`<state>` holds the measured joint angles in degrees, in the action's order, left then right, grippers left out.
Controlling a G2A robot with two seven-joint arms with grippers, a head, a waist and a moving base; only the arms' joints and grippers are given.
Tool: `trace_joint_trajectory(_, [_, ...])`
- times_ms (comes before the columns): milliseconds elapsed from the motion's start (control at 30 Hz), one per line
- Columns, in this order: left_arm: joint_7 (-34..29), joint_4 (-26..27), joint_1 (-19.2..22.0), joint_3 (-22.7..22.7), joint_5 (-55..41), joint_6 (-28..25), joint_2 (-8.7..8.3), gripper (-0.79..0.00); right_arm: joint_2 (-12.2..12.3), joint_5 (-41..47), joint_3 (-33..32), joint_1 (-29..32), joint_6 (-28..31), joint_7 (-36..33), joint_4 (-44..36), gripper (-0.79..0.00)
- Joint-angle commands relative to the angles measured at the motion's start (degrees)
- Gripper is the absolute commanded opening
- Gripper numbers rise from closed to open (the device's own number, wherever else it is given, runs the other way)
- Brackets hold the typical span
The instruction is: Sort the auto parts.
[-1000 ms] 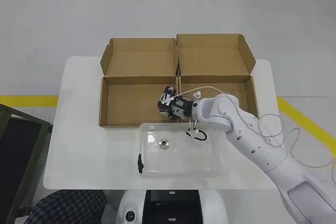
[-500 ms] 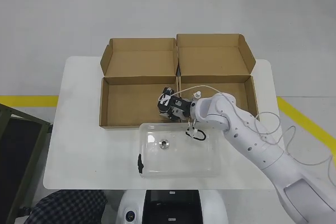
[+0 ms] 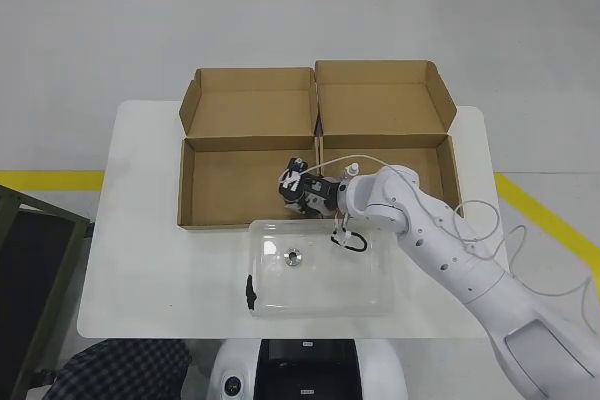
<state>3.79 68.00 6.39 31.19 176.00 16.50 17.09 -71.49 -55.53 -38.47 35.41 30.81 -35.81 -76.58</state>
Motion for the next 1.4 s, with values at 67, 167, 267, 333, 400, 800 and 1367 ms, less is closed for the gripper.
trace_joint_trajectory(67, [0.0,0.0,0.0,0.0,0.0,0.0,0.0,0.0,-0.07,0.27,-0.49,0.28,0.03,-0.78,-0.61,-0.419])
trace_joint_trajectory(167, [0.0,0.0,0.0,0.0,0.0,0.0,0.0,0.0,-0.11,0.19,-0.76,0.52,0.12,-1.36,-0.95,-0.419])
trace_joint_trajectory(267, [0.0,0.0,0.0,0.0,0.0,0.0,0.0,0.0,-0.16,0.12,-1.07,0.81,0.19,-1.56,-1.2,-0.416])
trace_joint_trajectory(333, [0.0,0.0,0.0,0.0,0.0,0.0,0.0,0.0,-0.18,0.15,-1.35,0.95,0.25,-1.52,-1.39,-0.413])
trace_joint_trajectory(400, [0.0,0.0,0.0,0.0,0.0,0.0,0.0,0.0,-0.12,0.15,-1.91,1.11,0.42,-1.22,-1.96,-0.409])
trace_joint_trajectory(800, [0.0,0.0,0.0,0.0,0.0,0.0,0.0,0.0,2.43,-3.55,-9.28,6.7,2.33,-1.57,-16.33,-0.4])
trace_joint_trajectory(1367, [0.0,0.0,0.0,0.0,0.0,0.0,0.0,0.0,5.64,-12.7,-13.14,22.05,8.82,0.77,-34.42,-0.354])
